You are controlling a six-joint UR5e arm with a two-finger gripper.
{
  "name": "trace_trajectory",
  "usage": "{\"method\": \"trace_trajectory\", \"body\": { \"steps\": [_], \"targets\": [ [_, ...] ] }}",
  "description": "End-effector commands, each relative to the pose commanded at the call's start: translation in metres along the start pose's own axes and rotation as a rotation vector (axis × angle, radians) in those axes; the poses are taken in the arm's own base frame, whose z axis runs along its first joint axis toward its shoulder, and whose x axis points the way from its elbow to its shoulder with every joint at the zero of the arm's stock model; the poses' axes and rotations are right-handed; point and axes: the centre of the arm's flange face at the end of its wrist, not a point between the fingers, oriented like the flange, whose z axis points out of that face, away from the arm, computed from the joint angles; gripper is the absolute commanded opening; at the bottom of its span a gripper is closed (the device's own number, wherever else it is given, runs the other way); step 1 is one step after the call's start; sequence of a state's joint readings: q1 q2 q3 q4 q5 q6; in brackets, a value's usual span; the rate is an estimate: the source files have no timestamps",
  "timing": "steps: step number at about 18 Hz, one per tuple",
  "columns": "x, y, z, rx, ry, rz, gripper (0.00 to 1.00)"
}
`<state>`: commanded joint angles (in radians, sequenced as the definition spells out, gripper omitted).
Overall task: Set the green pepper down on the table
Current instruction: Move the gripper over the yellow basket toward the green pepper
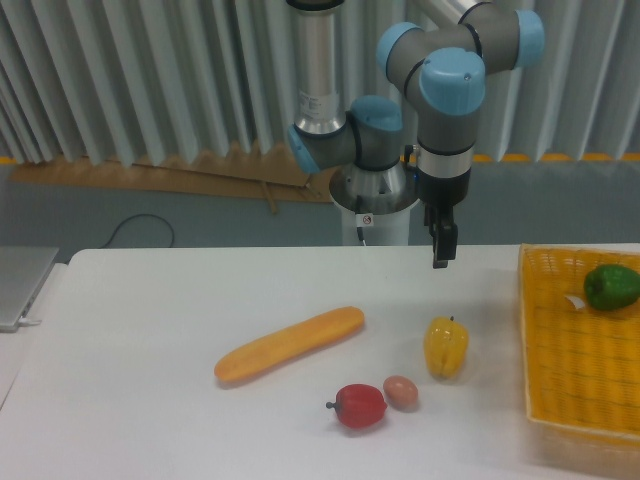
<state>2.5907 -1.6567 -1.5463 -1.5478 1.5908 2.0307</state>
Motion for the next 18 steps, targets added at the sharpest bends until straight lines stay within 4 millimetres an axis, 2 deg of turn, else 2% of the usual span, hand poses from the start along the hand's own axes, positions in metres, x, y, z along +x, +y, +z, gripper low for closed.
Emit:
{"method": "trace_trajectory", "body": {
  "steps": [3, 6, 14, 18],
  "targets": [
    [0.004, 0.016, -0.001, 0.002, -0.002, -0.001, 1.0],
    [-0.001, 0.023, 0.004, -0.008, -0.017, 0.004, 1.0],
    [0.005, 0.08, 0.016, -0.007, -0.023, 0.081, 1.0],
    [0.007, 0.121, 0.035, 0.002, -0.018, 0.115, 1.0]
  ]
}}
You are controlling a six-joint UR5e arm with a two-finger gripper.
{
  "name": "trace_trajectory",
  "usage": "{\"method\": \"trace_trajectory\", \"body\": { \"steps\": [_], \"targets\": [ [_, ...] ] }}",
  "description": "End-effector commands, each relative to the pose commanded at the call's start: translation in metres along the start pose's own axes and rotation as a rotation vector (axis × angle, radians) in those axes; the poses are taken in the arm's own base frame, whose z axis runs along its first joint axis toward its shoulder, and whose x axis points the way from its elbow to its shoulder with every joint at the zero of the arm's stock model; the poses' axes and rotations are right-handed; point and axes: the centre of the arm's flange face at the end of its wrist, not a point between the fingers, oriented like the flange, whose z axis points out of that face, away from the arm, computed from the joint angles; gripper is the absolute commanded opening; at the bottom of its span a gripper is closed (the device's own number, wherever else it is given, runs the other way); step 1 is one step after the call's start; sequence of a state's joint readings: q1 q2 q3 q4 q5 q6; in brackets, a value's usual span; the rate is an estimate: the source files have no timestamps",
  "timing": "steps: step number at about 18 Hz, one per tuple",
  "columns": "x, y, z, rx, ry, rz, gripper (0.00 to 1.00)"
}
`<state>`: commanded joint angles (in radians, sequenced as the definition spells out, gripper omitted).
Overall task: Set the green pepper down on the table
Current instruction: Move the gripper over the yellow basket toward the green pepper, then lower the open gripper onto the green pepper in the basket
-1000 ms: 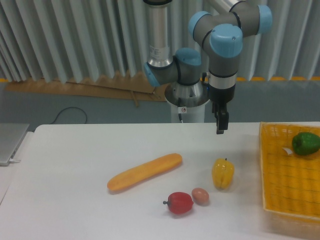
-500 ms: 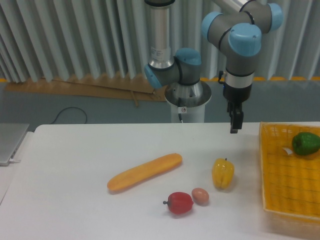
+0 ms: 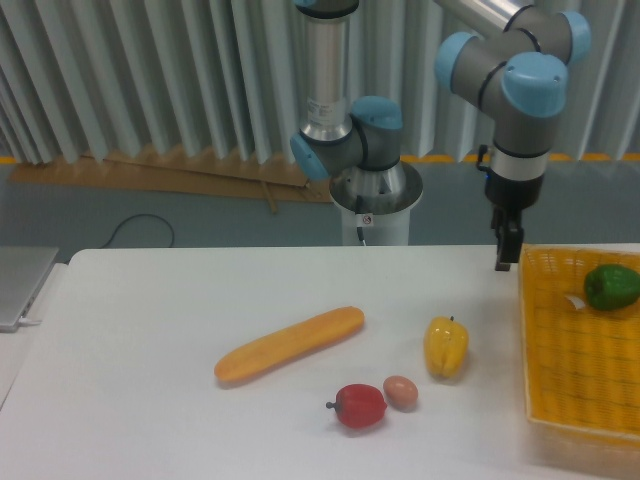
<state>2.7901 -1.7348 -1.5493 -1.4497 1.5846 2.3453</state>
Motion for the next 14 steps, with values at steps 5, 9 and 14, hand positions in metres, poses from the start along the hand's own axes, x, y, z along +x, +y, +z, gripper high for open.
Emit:
{"method": "trace_trajectory", "body": {
  "steps": [5, 9, 14],
  "targets": [
    [0.006, 0.037, 0.014, -0.009, -0.01, 0.004, 1.0],
    [0.018, 0.062, 0.022, -0.011, -0.01, -0.011, 1.0],
    [0.03, 0.092, 0.032, -0.026, -0.018, -0.005, 1.0]
  ]
}}
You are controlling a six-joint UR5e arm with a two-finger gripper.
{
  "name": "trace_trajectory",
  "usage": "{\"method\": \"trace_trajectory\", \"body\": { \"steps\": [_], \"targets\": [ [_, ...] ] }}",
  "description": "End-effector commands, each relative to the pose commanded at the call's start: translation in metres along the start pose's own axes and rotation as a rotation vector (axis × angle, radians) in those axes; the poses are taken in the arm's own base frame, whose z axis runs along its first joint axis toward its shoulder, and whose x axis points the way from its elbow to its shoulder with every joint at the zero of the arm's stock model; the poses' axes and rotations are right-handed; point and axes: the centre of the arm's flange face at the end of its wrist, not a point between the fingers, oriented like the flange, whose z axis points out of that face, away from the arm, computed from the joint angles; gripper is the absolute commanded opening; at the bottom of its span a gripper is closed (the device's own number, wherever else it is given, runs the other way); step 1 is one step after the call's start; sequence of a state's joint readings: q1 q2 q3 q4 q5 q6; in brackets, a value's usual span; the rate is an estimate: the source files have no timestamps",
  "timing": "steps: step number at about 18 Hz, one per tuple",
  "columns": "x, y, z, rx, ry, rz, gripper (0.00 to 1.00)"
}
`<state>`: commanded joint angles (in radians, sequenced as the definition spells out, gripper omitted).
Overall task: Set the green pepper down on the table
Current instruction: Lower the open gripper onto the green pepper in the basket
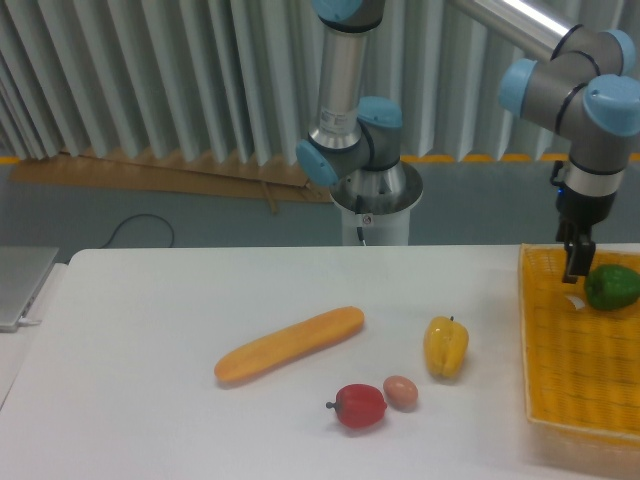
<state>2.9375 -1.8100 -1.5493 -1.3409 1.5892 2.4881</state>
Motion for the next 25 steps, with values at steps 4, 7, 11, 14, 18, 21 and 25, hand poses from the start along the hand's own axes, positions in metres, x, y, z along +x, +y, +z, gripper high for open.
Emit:
{"method": "trace_trajectory", "body": {
  "steps": [4, 7, 11, 14, 18, 21, 25],
  "targets": [
    [0.019, 0.04, 0.02, 0.009, 0.002, 0.034, 1.0],
    [0.017, 0.052, 0.03, -0.005, -0.007, 0.029, 1.0],
    [0.017, 0.06, 0.037, 0.008, -0.019, 0.037, 1.0],
    [0.015, 0.062, 0.045, 0.017, -0.016, 0.037, 1.0],
    [0.036, 0.082, 0.052, 0.026, -0.01, 0.037, 1.0],
    [0.045, 0.093, 0.055, 0.028, -0.009, 0.063, 1.0],
    [0.042, 0.088, 0.058, 0.034, -0.007, 0.077, 1.0]
  ]
}}
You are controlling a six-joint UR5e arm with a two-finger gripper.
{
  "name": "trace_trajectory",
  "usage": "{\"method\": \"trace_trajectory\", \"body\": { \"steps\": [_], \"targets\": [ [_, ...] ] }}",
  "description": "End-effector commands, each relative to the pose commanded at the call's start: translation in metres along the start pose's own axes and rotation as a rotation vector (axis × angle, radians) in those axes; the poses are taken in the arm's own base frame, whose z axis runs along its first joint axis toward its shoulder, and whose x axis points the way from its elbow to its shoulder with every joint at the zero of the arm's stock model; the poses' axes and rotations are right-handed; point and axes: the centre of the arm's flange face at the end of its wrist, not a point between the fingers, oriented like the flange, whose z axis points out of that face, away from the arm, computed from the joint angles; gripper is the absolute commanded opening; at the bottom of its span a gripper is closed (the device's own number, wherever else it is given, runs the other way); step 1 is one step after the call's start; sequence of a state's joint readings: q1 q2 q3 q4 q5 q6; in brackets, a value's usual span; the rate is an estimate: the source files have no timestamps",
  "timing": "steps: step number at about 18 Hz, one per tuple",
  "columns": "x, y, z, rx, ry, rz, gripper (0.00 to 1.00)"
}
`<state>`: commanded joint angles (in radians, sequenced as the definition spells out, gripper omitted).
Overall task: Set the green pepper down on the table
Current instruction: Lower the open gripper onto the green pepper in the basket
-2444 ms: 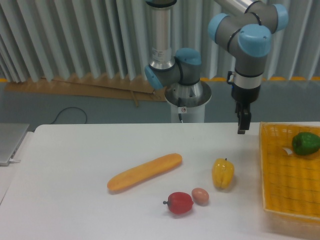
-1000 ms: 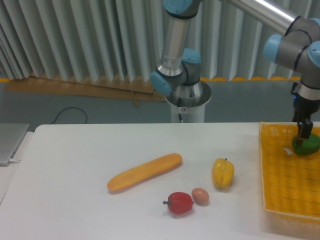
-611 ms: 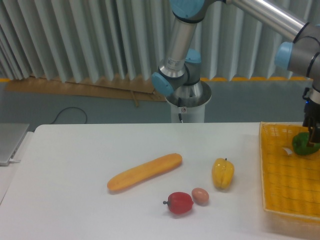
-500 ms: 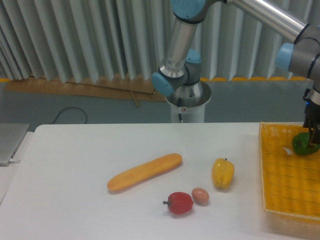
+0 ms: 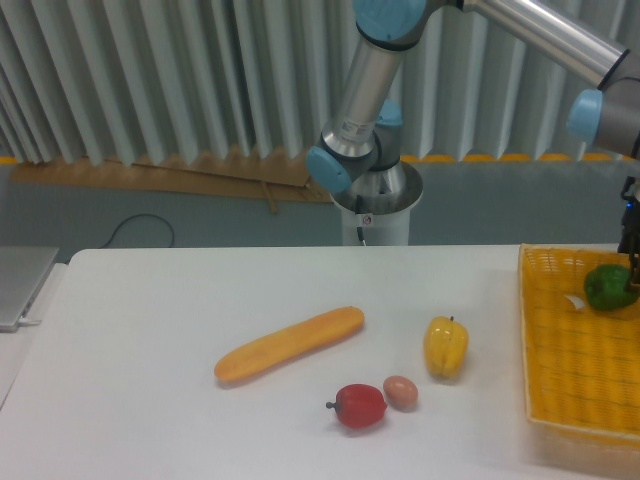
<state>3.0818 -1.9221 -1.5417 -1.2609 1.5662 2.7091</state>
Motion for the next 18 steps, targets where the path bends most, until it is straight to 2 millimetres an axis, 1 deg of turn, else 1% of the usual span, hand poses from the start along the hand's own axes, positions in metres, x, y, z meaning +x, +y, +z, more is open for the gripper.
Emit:
{"method": "trace_trajectory", "body": {
  "steps": [2, 5, 7, 9, 11, 15, 18],
  "targets": [
    [-0.006, -0.001, 0.004, -0.012, -0.004, 0.0, 1.0],
    [-0.012, 0.001, 0.016, -0.018, -0.008, -0.006, 1.0],
    [-0.021, -0.003, 0.021, -0.02, -0.008, 0.008, 1.0],
    [-0.023, -0.004, 0.027, -0.011, -0.005, 0.0, 1.0],
    [-0.022, -0.006, 0.031, -0.004, 0.0, 0.0, 1.0],
    [-0.016, -0.009, 0.029, -0.002, 0.001, 0.003, 1.0],
    [-0.016, -0.008, 0.027, -0.007, 0.0, 0.0, 1.0]
  ]
}}
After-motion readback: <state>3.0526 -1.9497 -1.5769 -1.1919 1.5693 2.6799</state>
